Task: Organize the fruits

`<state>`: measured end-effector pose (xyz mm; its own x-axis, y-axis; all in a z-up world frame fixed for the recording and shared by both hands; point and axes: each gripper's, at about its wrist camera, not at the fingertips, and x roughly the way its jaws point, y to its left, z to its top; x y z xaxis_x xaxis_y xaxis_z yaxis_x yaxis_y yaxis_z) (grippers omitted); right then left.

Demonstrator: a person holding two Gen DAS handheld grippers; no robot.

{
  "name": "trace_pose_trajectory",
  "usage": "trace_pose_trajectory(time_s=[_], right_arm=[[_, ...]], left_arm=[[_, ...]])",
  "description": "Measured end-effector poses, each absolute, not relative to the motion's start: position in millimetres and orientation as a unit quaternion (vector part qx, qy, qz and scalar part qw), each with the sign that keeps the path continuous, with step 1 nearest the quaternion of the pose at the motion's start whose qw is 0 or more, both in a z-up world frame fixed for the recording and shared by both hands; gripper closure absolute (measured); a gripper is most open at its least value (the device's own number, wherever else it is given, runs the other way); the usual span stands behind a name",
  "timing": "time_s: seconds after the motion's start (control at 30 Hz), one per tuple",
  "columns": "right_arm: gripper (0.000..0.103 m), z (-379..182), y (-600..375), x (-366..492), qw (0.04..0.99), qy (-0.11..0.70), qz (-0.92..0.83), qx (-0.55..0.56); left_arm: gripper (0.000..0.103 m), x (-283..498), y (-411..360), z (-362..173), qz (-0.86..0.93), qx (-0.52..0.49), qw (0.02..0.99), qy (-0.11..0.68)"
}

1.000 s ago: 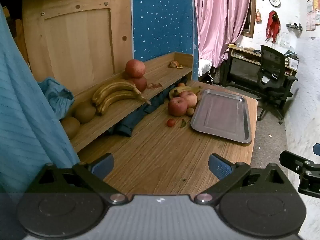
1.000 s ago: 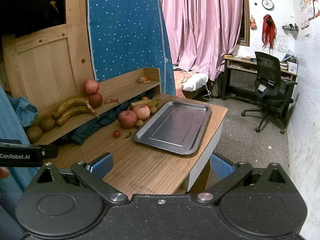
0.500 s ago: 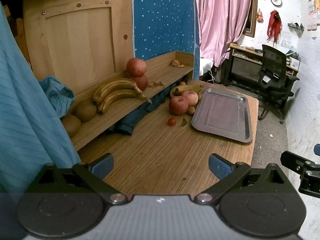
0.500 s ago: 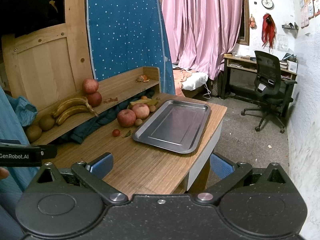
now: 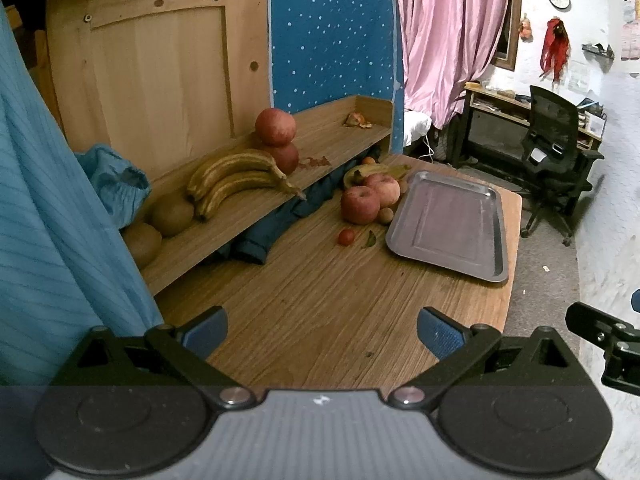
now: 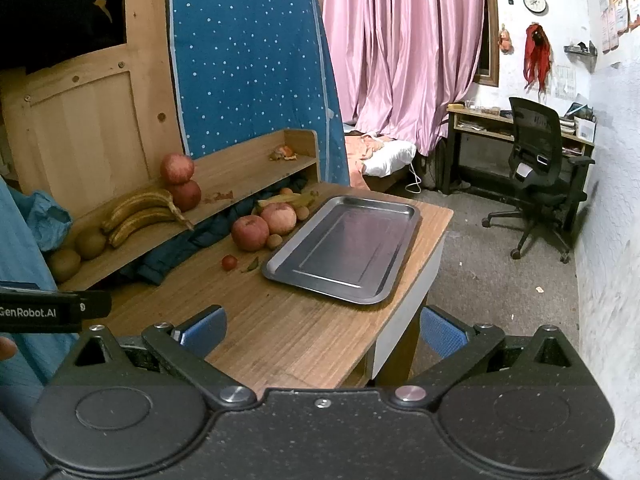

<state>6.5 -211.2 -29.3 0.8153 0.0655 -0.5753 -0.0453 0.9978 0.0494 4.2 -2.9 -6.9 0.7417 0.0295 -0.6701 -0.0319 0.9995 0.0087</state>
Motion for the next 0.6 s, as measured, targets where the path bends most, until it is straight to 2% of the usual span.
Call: trace_pose_trajectory(time_s=[0.6], right_arm=[[0.001,-30.9,-224.0,22.0,0.944,0.328,0.034,0.021]], left_arm=[[0.000,16.3,-7.1,-12.9,0.031,-0.006,0.924,0.381]])
